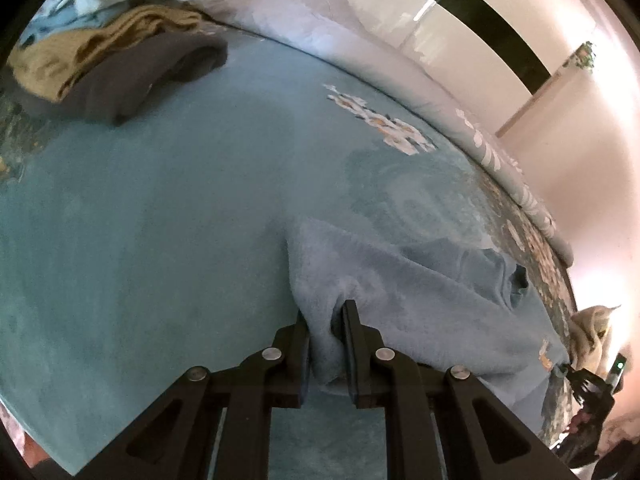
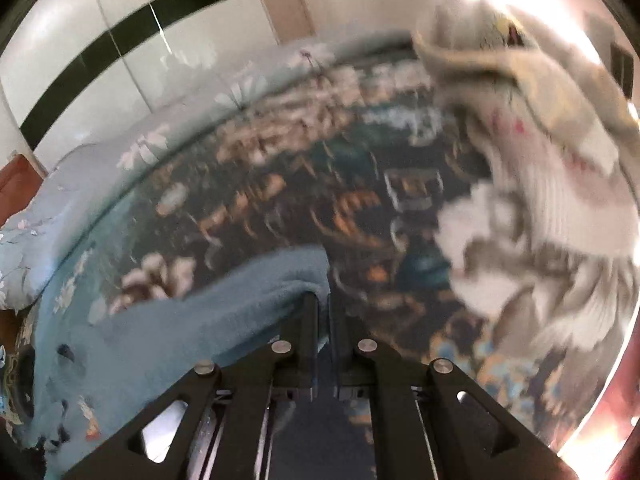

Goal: Fold clothes

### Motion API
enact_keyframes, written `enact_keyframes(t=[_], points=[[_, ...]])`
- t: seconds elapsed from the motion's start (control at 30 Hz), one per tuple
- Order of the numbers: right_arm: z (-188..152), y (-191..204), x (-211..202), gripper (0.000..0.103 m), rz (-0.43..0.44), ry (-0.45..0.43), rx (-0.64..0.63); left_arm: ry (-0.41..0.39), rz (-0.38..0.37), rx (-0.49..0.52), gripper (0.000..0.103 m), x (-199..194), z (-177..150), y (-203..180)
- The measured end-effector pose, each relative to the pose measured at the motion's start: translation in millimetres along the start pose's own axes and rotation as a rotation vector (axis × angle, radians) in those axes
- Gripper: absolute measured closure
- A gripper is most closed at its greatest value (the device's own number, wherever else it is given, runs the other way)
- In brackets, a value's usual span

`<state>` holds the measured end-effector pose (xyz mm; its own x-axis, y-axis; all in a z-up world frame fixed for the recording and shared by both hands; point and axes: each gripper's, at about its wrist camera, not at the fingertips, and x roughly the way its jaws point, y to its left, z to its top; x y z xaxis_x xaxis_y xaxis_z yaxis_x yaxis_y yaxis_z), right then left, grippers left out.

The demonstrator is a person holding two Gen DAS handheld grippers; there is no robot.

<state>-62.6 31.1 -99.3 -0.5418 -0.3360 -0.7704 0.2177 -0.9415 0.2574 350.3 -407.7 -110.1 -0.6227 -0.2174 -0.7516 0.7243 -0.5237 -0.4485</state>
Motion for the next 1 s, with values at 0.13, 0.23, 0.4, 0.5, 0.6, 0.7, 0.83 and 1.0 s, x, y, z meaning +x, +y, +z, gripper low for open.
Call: enact_keyframes(t=[0.13,0.23,0.4,0.5,0.6,0.7,0.83,1.0], points=[[-4,0,1,0.098,-0.002,0.019,-0.014,-0.018,-0.006,0.061,0.082,-7,2,-9],[-3,-8,-11,0.081,0.01,0.009,0.004,-0.047,0.016,0.071,0.069,-20,8,-5],[3,-15,-32,0.061,0.02,-0.026,0.016,-0.116,0.09,0.109,0.055,-36,29,0],[10,2,-42,0.062,-0.002,-0.072,-0.044,-0.1,0.07,0.173,0.05,-27,40,-20],[18,15,-46,0.061,0.038,-0.073,-0.096,-0.044,0.007,0.245,0.048,-4,42,-47],[18,5,-44,0.061,0.041,-0.043,-0.049,0.037,-0.054,0.33,0.048,28,40,-77],[21,8,-42,0.061,0.167,-0.026,-0.042,0.147,-0.09,0.426,0.048,78,45,-108],[26,83,-11,0.061,0.288,0.066,-0.346,0.23,-0.131,0.505,0.048,106,42,-120]])
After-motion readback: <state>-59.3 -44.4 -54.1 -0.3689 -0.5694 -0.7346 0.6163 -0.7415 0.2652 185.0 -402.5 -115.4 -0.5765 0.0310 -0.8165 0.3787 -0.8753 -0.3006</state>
